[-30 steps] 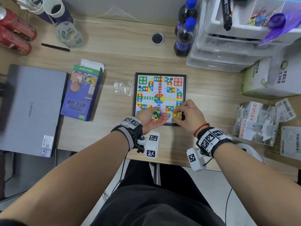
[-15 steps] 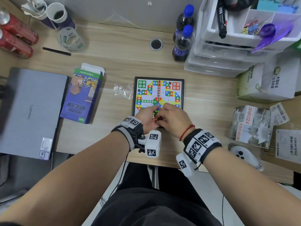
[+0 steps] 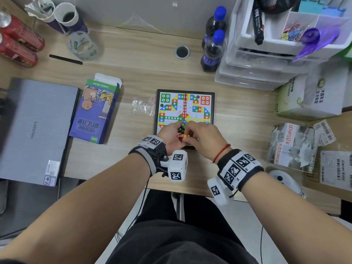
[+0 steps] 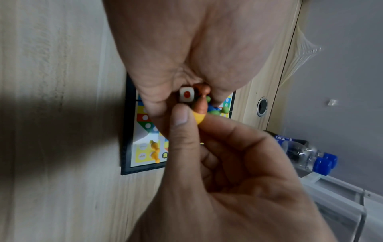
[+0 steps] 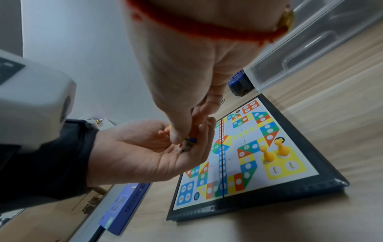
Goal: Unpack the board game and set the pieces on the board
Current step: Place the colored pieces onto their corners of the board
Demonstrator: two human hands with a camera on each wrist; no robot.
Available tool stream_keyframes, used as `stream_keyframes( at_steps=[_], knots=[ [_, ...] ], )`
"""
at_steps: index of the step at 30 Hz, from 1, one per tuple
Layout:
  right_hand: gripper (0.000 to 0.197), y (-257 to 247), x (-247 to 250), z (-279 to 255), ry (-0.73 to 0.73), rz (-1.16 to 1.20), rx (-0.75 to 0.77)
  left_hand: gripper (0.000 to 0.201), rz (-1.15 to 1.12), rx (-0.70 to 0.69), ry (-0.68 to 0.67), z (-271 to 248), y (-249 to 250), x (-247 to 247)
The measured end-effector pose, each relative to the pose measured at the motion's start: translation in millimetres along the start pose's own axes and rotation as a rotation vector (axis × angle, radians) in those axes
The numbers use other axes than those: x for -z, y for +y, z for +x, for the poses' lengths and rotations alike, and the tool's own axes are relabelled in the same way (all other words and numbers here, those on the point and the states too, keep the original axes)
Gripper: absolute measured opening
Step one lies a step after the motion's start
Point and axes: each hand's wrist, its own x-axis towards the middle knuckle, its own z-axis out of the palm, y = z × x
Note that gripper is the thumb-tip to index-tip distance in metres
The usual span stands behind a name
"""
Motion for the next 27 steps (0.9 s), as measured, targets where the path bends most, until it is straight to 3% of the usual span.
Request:
stream_keyframes(
  at_steps=[9,12,18,22,27],
  knots=[
    [0.014,0,-1,-1,0.037,0.103,0.021,0.021,0.015,0.004,0.022,-2,-1,-4],
    [0.013,-5,-3,1,0.064,0.174,0.016,0.035,0.012,0.023,-0.012,0,-4,-4],
    [0.012,3,4,4,0.178,0.206,0.054,0.025,-0.111,0.015,-0.103,-4,-1,-5],
    [0.014,28,12,3,0.245,0.121,0.001,0.028,-0.073,0.021,-0.030,1,3,5],
    [0.010,54,0,-8,0.064,-0.046,-0.151,0.031,-0.075,0.001,0.082,5,2,20]
  ],
)
